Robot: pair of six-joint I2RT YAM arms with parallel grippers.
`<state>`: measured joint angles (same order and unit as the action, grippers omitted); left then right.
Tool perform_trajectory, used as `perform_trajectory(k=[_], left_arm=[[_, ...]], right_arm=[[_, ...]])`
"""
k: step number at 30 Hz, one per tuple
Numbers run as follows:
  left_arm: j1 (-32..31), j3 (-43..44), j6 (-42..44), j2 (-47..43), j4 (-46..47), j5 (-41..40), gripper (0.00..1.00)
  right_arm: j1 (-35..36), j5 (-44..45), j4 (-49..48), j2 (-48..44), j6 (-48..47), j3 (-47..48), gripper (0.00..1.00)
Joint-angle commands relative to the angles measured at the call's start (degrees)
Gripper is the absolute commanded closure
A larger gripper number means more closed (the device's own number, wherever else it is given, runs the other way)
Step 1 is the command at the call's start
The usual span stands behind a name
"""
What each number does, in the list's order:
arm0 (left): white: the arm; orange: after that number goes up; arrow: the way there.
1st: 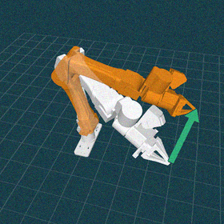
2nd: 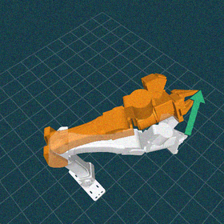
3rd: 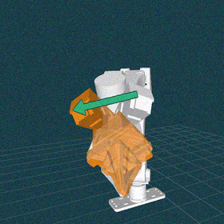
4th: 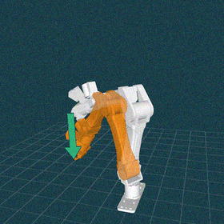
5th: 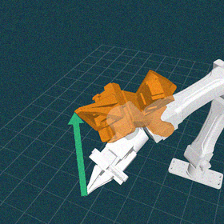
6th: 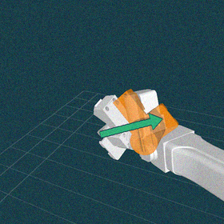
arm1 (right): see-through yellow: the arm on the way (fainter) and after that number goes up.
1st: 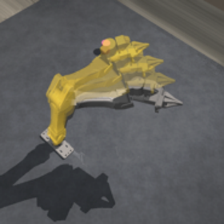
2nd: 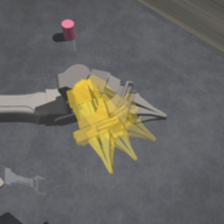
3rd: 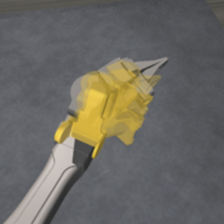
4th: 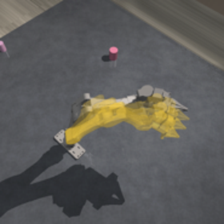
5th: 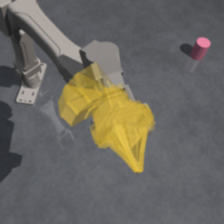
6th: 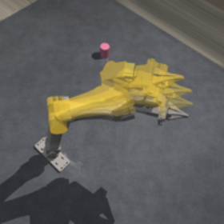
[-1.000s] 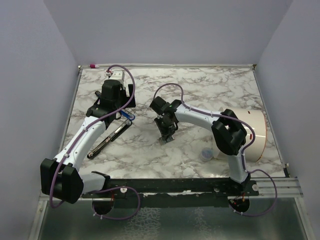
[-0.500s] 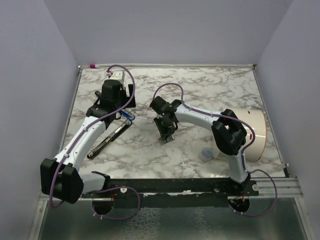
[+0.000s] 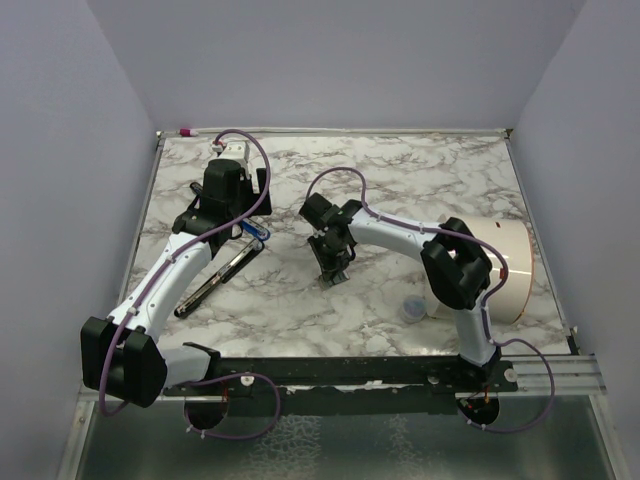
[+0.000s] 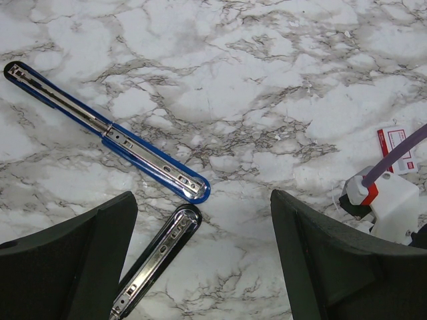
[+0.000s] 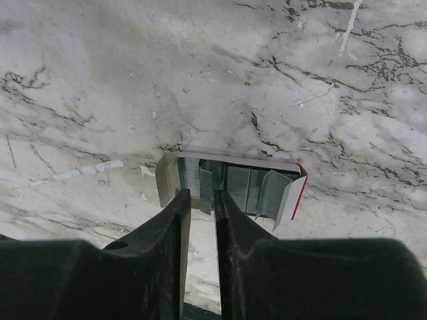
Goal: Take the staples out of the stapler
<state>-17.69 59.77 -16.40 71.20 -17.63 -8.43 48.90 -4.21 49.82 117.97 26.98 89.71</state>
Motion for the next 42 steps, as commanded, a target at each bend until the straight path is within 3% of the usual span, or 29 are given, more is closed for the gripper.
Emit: perform_trajectory(k=[1, 42], left_arm=[[0.37, 1.01, -0.21, -0.54, 1.00, 0.71, 0.16], [0.31, 1.05, -0.21, -0.37, 1.02, 1.48, 0.16]], right_arm=[[0.14, -0.30, -0.86, 1.25, 0.64, -0.39, 0.79], [0.14, -0.92, -0.43, -1.96, 2.36, 0.56, 0.99]])
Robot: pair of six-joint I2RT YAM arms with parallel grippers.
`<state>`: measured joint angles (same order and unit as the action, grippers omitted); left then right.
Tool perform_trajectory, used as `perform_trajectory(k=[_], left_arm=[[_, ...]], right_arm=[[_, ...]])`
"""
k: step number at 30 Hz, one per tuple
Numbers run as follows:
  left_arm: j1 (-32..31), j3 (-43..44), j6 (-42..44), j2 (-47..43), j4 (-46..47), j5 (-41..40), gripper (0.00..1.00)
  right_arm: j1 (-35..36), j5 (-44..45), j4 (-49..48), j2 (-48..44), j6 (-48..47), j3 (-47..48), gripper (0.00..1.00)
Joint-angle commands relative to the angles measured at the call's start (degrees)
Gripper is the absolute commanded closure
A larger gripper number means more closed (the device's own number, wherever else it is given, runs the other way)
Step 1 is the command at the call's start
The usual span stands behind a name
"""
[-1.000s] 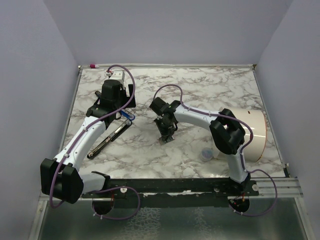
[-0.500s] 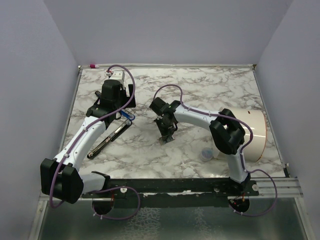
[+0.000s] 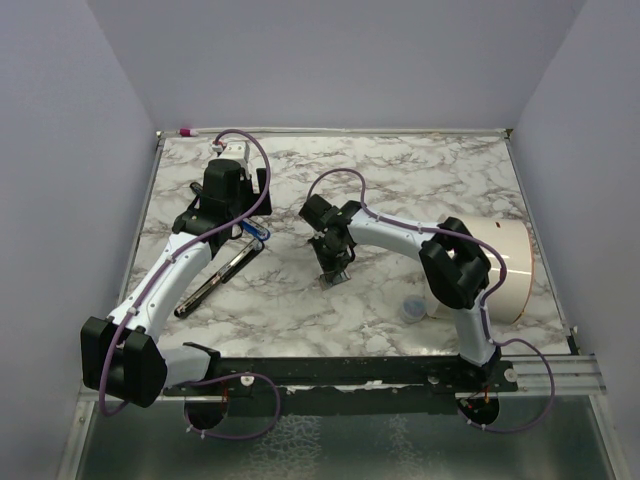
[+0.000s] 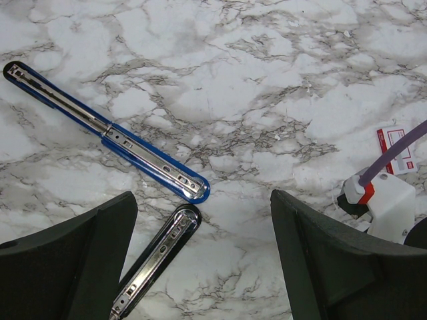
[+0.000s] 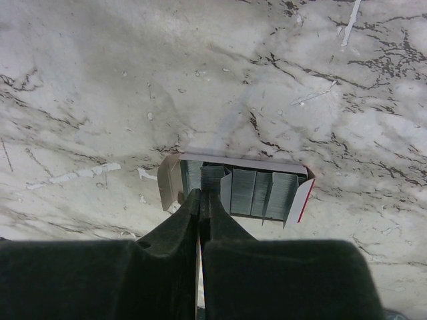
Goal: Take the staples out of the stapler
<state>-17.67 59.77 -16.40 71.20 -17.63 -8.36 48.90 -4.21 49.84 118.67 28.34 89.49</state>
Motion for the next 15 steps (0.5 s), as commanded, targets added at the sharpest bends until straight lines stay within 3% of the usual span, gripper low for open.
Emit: perform_trajectory(k=[1, 10, 15], left_arm=[[0.30, 1.05, -0.23, -0.36, 1.07, 1.49, 0.16], [0.33, 0.80, -0.06, -0.43, 1.27, 2.05, 0.16], [0.65, 0.26, 0.50, -1.07, 1.87, 4.52, 0.16]], right_arm=[[0.14, -1.11, -0.49, -2.92, 1.02, 0.85, 0.99], [0.08, -0.73, -1.56, -6.59, 1.24, 0.00, 0.99], [-1.82, -3.44, -8.20, -12.28, -0.59, -5.06, 0.99]])
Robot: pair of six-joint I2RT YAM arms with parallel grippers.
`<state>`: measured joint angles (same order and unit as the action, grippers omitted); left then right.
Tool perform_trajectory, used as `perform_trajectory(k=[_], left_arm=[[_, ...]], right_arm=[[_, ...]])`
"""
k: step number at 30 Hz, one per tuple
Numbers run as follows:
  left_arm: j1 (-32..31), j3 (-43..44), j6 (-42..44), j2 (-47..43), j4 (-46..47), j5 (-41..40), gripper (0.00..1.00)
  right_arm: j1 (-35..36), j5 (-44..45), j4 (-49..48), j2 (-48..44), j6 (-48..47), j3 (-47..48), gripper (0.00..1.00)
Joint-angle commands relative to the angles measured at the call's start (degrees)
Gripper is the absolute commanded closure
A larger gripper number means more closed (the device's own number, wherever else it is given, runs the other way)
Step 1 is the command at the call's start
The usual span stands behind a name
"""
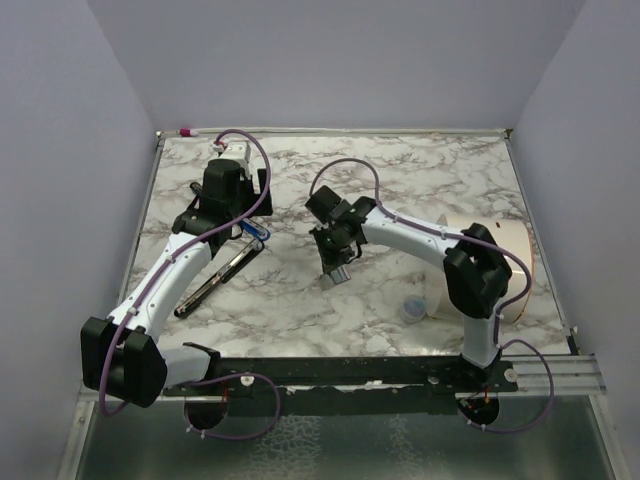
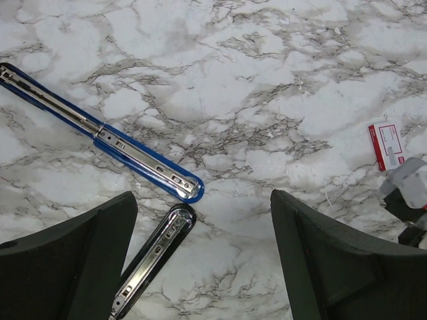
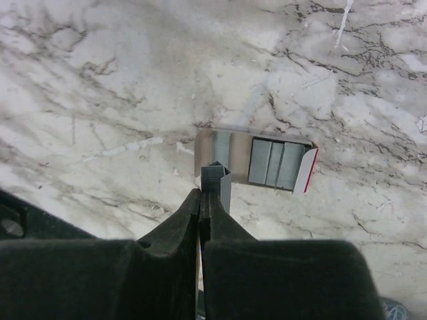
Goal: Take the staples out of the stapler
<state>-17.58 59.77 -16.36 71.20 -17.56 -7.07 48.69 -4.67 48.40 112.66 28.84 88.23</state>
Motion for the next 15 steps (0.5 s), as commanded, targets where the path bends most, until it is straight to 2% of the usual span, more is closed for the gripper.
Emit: perform_trajectory(k=[1, 4, 10, 12, 15], left_arm=[[0.69, 0.03, 0.54, -1.25, 2.23, 4.25, 0.16], [0.86, -1.45, -0.09, -2.19, 4.01, 7.16, 0.17], [1.79, -5.92, -6.93, -6.48, 3.80, 15.50, 0.19], [1.96, -7.76, -9.37, -8.13, 3.07, 17.19, 0.19], [1.94, -11.33, -13.19, -8.98, 4.67, 21.90, 0.18]], right_arm=[[-2.41, -4.25, -9.14, -7.76, -2.21, -5.68, 0.99], [-5.00, -6.77, -16.12, -12.59, -5.56, -11.62, 0.99], [-7.79, -12.67, -28.16, -22.96, -13.44, -21.42, 0.99], [-8.88, -14.10, -29.23, -23.62, -13.41, -22.15, 0.99], [-10.03, -14.66, -25.37, -21.88, -12.70, -19.94, 0.99]])
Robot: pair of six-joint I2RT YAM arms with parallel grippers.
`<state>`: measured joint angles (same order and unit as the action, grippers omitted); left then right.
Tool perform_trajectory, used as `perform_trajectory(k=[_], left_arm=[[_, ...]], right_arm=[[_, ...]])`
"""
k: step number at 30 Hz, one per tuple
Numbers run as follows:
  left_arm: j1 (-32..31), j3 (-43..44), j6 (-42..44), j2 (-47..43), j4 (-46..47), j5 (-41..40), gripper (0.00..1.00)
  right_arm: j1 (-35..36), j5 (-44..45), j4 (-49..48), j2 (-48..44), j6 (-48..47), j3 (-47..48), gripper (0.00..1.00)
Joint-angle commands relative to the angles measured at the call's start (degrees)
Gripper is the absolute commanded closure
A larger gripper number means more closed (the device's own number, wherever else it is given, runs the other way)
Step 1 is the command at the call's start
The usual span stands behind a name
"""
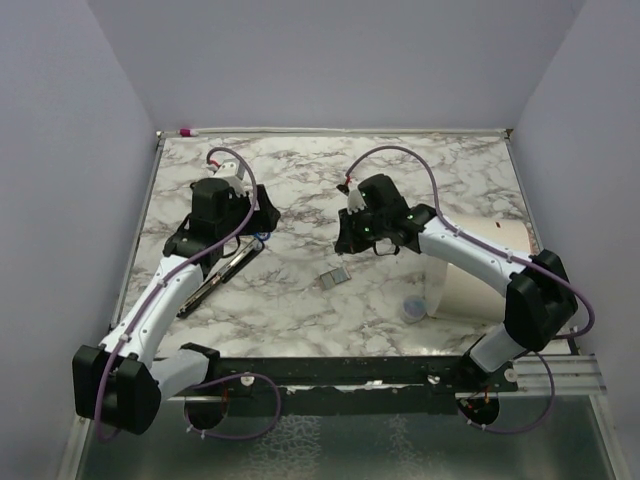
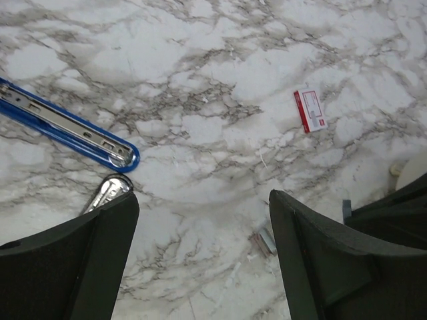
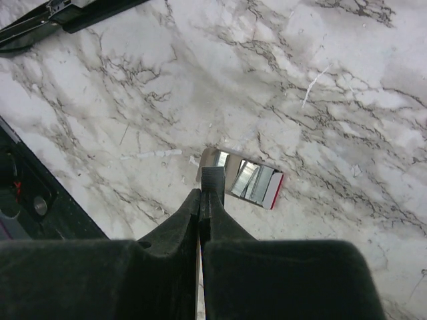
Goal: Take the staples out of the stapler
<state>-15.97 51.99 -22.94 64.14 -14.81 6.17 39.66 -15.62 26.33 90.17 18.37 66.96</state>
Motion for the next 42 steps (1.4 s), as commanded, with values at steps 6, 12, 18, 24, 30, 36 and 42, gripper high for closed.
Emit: perform_trajectory(k=[6, 12, 18, 24, 30, 36, 42], left_arm=[[0.35, -7.69, -9.86, 1.33, 6.29, 21.06, 0.20], [0.23, -11.88, -15.10, 5.90, 15.96, 30.26, 0.25], [0.11, -11.31, -13.81, 9.20, 16.03, 32.20, 0.25], [0.27, -3.68, -6.20, 12.82, 8.51, 29.39, 0.25], [3.35, 7.77, 2.46, 13.78, -0.47, 19.48, 0.23], [5.43, 8.64, 5.08, 11.58, 0.09, 12.05, 0.21], [6.39, 5.03, 6.72, 9.73, 0.40, 10.76, 0.21]], right_arm=[[-1.00, -0.83, -0.96, 1.84, -1.25, -0.95, 0.99], [-1.04, -2.48, -0.86, 4.26, -0.50, -1.76, 0.99], [-1.60, 2.95, 3.16, 6.45, 0.17, -1.46, 0.99], [1.86, 0.06, 5.05, 9.76, 1.61, 2.71, 0.99], [5.03, 2.04, 7.50, 13.01, 6.88, 6.37, 0.99], [7.15, 0.42, 8.48, 17.53, 8.21, 9.63, 0.99], [7.27, 5.69, 9.96, 19.51, 9.83, 10.86, 0.99]])
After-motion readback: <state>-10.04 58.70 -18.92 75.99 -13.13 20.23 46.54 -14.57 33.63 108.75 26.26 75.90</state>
